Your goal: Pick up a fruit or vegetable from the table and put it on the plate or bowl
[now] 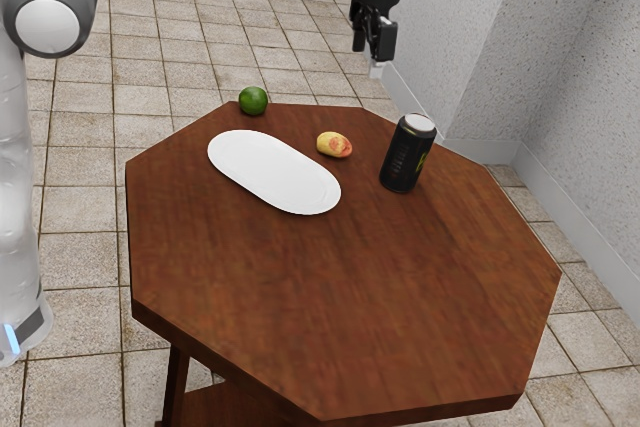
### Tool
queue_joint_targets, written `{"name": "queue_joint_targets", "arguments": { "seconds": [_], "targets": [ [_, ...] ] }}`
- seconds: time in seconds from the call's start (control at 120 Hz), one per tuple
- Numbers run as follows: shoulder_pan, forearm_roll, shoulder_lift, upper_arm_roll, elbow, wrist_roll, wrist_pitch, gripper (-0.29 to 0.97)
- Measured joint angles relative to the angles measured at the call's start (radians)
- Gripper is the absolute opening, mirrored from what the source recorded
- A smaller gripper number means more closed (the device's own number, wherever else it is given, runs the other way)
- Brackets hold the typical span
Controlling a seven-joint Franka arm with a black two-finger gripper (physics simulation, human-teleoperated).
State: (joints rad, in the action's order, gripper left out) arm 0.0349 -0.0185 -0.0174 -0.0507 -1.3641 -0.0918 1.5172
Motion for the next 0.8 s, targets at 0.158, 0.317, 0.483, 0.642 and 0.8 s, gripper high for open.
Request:
{"name": "queue_joint_targets", "arguments": {
  "seconds": [0.158,0.317,0.483,0.642,0.8],
  "targets": [
    [-0.011,-0.001,0.000,-0.001,0.000,-0.003,-0.001,0.68],
    [-0.024,-0.015,0.024,0.002,0.197,-0.006,-0.065,0.68],
    [-0.071,-0.007,0.065,-0.029,0.273,-0.009,-0.153,0.68],
    [-0.106,0.015,0.020,-0.206,0.264,-0.011,-0.192,0.68],
    [0.014,-0.012,-0.081,-0.296,0.262,-0.012,-0.191,0.68]
  ]
}}
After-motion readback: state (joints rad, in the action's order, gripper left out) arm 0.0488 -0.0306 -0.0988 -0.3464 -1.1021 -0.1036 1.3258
